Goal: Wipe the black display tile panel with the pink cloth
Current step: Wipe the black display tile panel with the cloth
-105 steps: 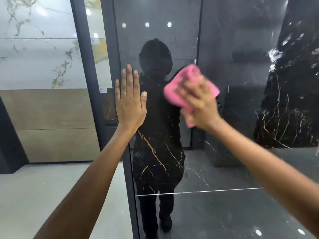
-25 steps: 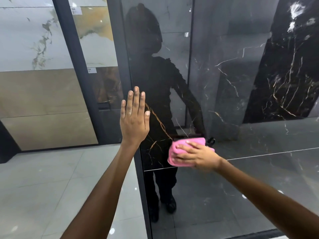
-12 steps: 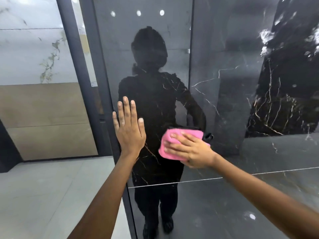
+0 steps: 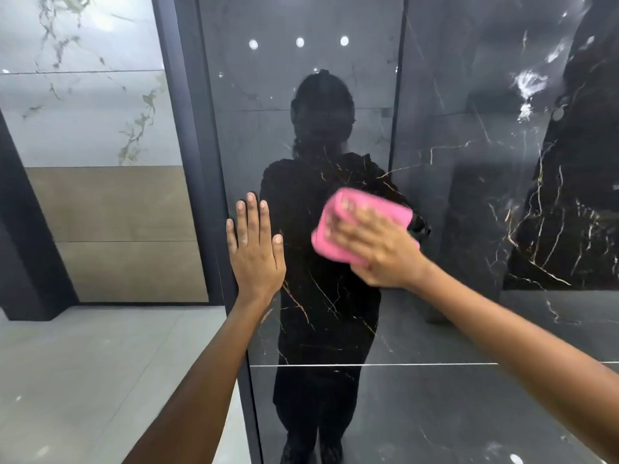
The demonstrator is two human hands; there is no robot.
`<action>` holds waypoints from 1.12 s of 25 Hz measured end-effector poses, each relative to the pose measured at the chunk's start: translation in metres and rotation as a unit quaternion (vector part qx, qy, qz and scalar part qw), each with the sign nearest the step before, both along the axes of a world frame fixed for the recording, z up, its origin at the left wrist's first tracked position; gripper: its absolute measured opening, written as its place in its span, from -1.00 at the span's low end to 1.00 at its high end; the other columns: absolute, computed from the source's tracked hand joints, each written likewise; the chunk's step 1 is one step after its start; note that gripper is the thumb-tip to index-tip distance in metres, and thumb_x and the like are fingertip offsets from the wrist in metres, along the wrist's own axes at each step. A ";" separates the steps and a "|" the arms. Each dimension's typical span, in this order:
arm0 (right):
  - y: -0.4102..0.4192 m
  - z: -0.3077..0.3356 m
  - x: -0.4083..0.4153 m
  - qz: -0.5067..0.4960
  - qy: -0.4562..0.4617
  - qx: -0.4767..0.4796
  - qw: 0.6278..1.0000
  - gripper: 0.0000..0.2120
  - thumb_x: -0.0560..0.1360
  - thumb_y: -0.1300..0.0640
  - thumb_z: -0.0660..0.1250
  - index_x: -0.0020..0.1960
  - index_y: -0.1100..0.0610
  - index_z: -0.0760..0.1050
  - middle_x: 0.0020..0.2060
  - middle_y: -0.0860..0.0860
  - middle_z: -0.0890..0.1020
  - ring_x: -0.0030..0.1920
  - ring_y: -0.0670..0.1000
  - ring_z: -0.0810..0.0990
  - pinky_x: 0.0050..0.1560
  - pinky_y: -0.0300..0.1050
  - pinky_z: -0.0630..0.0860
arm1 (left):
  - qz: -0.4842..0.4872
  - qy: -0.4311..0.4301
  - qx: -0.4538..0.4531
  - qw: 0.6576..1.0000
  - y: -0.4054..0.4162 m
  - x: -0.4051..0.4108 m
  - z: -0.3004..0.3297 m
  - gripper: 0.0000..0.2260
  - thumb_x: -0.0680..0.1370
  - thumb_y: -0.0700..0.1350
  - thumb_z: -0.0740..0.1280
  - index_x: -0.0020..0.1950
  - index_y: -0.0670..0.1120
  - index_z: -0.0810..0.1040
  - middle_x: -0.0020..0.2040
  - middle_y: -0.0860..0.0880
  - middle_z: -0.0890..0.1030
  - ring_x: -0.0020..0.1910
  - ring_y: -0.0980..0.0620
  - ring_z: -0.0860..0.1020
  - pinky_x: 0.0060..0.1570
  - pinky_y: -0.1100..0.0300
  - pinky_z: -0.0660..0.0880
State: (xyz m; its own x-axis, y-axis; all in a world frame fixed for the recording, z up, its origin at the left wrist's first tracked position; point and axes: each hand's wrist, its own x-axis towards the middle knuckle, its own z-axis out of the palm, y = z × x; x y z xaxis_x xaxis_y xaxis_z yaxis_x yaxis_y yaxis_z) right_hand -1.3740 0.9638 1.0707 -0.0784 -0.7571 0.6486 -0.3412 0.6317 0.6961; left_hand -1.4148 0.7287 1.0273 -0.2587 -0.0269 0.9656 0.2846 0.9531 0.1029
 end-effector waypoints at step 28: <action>0.062 0.126 0.010 -0.039 0.005 0.150 0.988 -0.41 0.40 0.06 0.29 0.41 0.07 0.29 0.47 0.13 0.23 0.48 0.12 0.16 0.42 0.14 0.20 | -0.010 0.049 0.035 0.998 0.040 -0.004 0.221 -0.47 0.64 0.06 -0.10 0.57 -0.10 -0.09 0.58 -0.08 -0.07 0.55 -0.09 -0.12 0.46 -0.03 -0.29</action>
State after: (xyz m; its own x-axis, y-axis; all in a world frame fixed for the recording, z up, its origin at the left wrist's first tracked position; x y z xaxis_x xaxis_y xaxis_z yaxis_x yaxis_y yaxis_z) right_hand -1.3639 1.0256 1.1971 -0.1378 -0.9075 0.3968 -0.2914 0.4200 0.8594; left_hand -1.4191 0.7685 1.2488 -0.1644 -0.0906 0.9822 0.3155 0.9386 0.1394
